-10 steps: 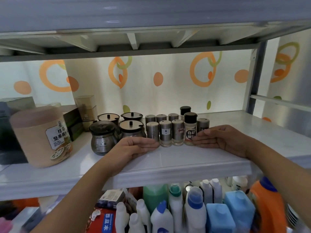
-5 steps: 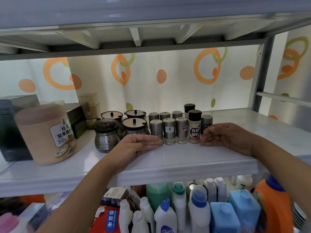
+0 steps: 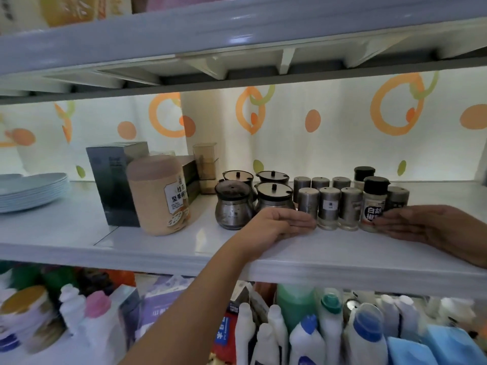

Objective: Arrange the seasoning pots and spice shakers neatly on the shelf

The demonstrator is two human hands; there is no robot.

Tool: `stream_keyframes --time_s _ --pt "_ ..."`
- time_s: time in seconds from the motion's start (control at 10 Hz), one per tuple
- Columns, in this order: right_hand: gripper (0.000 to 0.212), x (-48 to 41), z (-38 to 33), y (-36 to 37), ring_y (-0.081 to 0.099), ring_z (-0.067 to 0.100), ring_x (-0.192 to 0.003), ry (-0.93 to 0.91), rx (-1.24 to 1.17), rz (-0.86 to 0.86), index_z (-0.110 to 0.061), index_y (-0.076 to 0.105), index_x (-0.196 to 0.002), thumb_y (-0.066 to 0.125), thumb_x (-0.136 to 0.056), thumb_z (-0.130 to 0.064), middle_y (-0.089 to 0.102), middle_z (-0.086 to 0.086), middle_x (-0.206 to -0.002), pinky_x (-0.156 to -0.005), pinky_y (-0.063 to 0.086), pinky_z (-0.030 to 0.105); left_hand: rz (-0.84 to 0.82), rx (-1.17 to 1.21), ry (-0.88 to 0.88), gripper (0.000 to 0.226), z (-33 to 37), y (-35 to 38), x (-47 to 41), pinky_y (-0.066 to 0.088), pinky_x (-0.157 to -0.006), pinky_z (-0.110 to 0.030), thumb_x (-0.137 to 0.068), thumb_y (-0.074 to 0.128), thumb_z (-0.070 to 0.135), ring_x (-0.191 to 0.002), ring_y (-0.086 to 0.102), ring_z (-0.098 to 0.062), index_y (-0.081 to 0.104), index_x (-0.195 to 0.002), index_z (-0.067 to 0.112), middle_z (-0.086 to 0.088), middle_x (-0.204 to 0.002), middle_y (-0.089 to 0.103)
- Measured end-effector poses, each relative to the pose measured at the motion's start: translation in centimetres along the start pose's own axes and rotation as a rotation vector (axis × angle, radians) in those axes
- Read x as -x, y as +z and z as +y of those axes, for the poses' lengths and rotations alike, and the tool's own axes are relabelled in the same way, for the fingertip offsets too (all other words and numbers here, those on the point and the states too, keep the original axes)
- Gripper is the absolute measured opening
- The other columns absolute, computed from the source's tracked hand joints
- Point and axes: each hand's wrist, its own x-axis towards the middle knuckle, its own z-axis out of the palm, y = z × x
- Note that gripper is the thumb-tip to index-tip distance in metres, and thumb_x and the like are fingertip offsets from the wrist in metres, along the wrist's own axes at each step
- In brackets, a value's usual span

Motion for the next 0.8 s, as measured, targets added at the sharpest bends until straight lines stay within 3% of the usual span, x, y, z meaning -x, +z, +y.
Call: stream_keyframes --time_s 0.2,0.4,0.6,0.7,0.8 --pt "0.032 -0.1 0.4 -0.1 0.066 0.034 -0.112 -0.040 -0.007 0.028 -0.001 0.074 -0.103 0.053 -0.085 -0.016 0.067 0.026 -0.120 -0.085 0.057 0.033 -0.019 -0.012 0.001 0.041 1.3 -1.6 1.7 0.050 -0.101 -0.035 -0.091 0.035 -0.013 -0.114 0.065 -0.028 0.060 -0.122 -0.007 -0.019 -0.119 0.068" --pt "0.043 0.4 0.1 0.0 0.067 0.034 -0.109 -0.031 0.002 0.042 0.001 0.075 -0.100 0.068 -0.067 -0.026 0.067 0.027 -0.117 -0.081 0.059 0.031 0.167 0.047 -0.089 0.042 1.5 -7.4 5.3 0.057 -0.088 -0.030 -0.088 0.031 -0.019 -0.102 0.071 -0.029 0.067 -0.106 -0.007 -0.024 -0.107 0.072" --pt "0.044 0.9 -0.3 0.3 0.068 0.033 -0.107 -0.043 0.039 0.043 0.001 0.075 -0.099 0.069 -0.067 -0.027 0.069 0.026 -0.114 -0.087 0.057 0.034 0.230 0.081 -0.102 0.041 0.8 -8.3 4.7 0.056 -0.090 -0.029 -0.088 0.032 -0.019 -0.103 0.070 -0.028 0.067 -0.107 -0.007 -0.023 -0.108 0.072" --pt "0.043 1.4 -0.4 1.1 0.070 0.035 -0.101 -0.084 0.049 0.054 0.002 0.076 -0.095 0.074 -0.064 -0.028 0.070 0.028 -0.108 -0.084 0.059 0.035 0.214 0.076 -0.117 0.041 1.1 -8.2 4.9 0.057 -0.087 -0.028 -0.089 0.032 -0.019 -0.102 0.071 -0.028 0.067 -0.107 -0.006 -0.023 -0.108 0.071" --pt "0.030 2.2 -1.3 1.9 0.073 0.032 -0.077 -0.281 0.113 0.151 -0.001 0.075 -0.080 0.072 -0.068 -0.029 0.072 0.026 -0.087 -0.067 0.061 0.029 0.140 -0.023 -0.066 0.040 2.6 -7.6 5.3 0.057 -0.089 -0.030 -0.090 0.034 -0.017 -0.105 0.070 -0.029 0.067 -0.110 -0.005 -0.020 -0.109 0.072"
